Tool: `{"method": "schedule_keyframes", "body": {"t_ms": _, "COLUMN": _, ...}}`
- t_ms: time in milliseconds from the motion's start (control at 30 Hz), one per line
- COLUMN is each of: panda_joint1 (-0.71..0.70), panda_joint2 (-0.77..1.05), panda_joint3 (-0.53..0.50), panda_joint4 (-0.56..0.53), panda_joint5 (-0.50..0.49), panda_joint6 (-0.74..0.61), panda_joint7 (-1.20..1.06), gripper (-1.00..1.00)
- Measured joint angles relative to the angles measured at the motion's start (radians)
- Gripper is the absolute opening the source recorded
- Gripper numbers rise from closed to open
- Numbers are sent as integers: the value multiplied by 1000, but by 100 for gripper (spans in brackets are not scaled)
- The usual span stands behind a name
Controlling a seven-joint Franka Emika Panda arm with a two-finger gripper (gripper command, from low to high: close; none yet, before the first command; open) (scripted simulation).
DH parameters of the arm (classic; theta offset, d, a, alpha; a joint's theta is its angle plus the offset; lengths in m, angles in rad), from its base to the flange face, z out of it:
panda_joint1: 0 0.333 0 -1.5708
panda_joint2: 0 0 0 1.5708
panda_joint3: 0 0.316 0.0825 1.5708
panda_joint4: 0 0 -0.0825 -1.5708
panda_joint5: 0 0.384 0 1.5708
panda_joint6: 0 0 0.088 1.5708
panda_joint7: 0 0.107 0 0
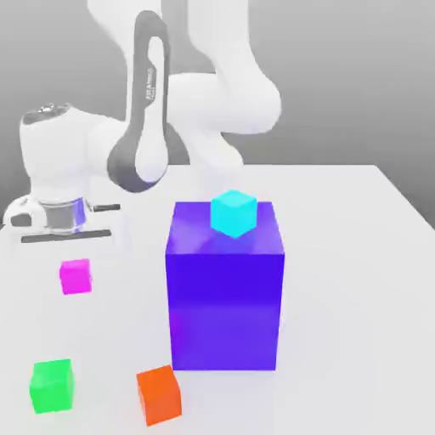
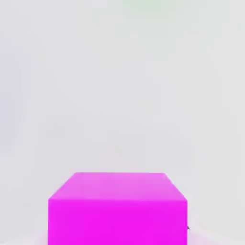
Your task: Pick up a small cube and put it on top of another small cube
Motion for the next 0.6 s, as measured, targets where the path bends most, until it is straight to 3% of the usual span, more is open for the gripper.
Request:
{"method": "schedule_keyframes", "body": {"t_ms": 300, "panda_joint1": 113, "panda_joint2": 131, "panda_joint3": 88, "panda_joint4": 315, "panda_joint5": 100, "panda_joint6": -184, "panda_joint7": 188, "gripper": -100}}
{"method": "schedule_keyframes", "body": {"t_ms": 433, "panda_joint1": 94, "panda_joint2": 255, "panda_joint3": 136, "panda_joint4": 349, "panda_joint5": 169, "panda_joint6": -95, "panda_joint7": 159, "gripper": -100}}
{"method": "schedule_keyframes", "body": {"t_ms": 467, "panda_joint1": 86, "panda_joint2": 284, "panda_joint3": 148, "panda_joint4": 351, "panda_joint5": 185, "panda_joint6": -70, "panda_joint7": 149, "gripper": 100}}
{"method": "schedule_keyframes", "body": {"t_ms": 600, "panda_joint1": 86, "panda_joint2": 284, "panda_joint3": 148, "panda_joint4": 351, "panda_joint5": 185, "panda_joint6": -70, "panda_joint7": 149, "gripper": 100}}
